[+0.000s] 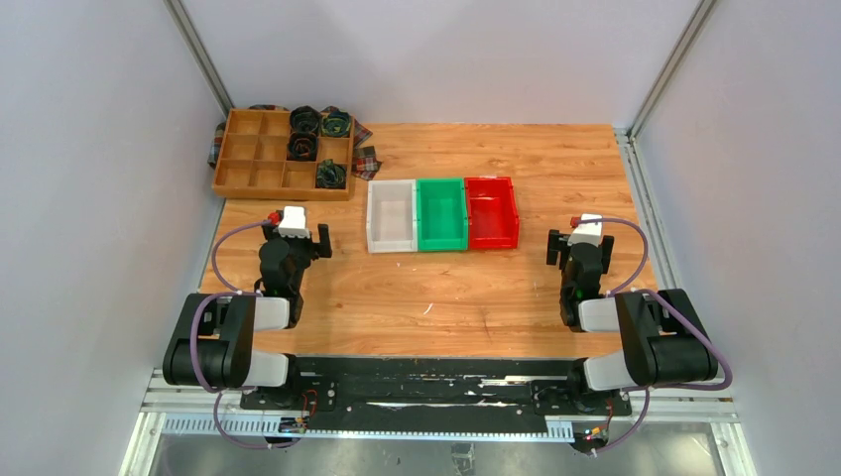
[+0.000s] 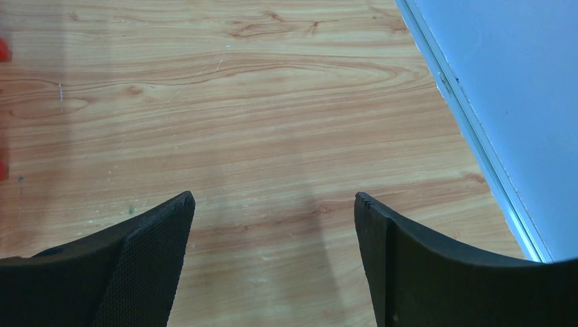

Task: Untangle the cables
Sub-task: Move the cable to the center of the board.

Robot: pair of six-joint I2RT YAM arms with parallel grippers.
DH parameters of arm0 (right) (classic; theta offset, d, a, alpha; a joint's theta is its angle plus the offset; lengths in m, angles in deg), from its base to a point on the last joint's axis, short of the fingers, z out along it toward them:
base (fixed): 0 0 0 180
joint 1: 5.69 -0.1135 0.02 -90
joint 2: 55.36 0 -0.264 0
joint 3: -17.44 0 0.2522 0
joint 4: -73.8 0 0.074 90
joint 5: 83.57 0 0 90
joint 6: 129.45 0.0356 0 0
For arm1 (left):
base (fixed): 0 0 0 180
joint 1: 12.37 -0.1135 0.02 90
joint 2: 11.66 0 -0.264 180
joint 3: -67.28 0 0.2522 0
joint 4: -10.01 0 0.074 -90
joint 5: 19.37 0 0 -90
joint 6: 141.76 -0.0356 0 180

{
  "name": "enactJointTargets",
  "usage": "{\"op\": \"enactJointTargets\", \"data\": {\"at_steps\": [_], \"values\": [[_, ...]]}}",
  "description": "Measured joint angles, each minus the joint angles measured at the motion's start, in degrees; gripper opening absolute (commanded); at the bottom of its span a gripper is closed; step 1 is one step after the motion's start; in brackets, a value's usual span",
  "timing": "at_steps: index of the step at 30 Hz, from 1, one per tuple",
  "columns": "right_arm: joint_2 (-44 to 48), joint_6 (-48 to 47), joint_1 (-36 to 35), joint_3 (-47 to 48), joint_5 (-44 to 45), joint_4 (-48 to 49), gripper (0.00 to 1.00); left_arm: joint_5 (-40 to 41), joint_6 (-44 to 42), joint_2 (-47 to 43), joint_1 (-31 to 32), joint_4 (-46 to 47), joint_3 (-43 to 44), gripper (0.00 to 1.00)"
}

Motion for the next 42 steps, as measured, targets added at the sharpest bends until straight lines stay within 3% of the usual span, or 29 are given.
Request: {"op": "enactJointTargets", "data": {"at_steps": [13,18,24,27,30,37,42], "values": [[0.0,0.0,0.0,0.0,0.1,0.4,0.87,-0.3,-0.1,-0.3,0.0,-0.7,0.1,0.98],[6.5,0.6,-1.7,1.3,4.6,-6.8,0.87,-1.9,-1.2,-5.6,-0.1,-19.7,8.9,0.98],[16.4,10.1,-2.3,20.5,8.6,-37.4,0.87,-6.3,-5.2,-8.4,-0.2,-47.6,28.7,0.98],[18.8,14.3,-2.3,25.4,5.9,-44.2,0.87,-8.6,-6.6,-8.5,-0.6,-61.6,36.9,0.98],[20.6,24.2,-2.4,28.7,5.7,-52.2,0.87,-10.4,-8.1,-8.3,-2.1,-72.9,43.5,0.99],[23.5,31.0,-4.7,29.3,-3.1,-61.9,0.87,-8.5,-14.4,-4.3,-6.7,-89.0,49.9,0.96],[24.1,28.2,-18.8,29.3,0.2,-65.3,0.87,-7.0,-18.3,0.4,-12.2,-96.0,49.6,0.99]]}}
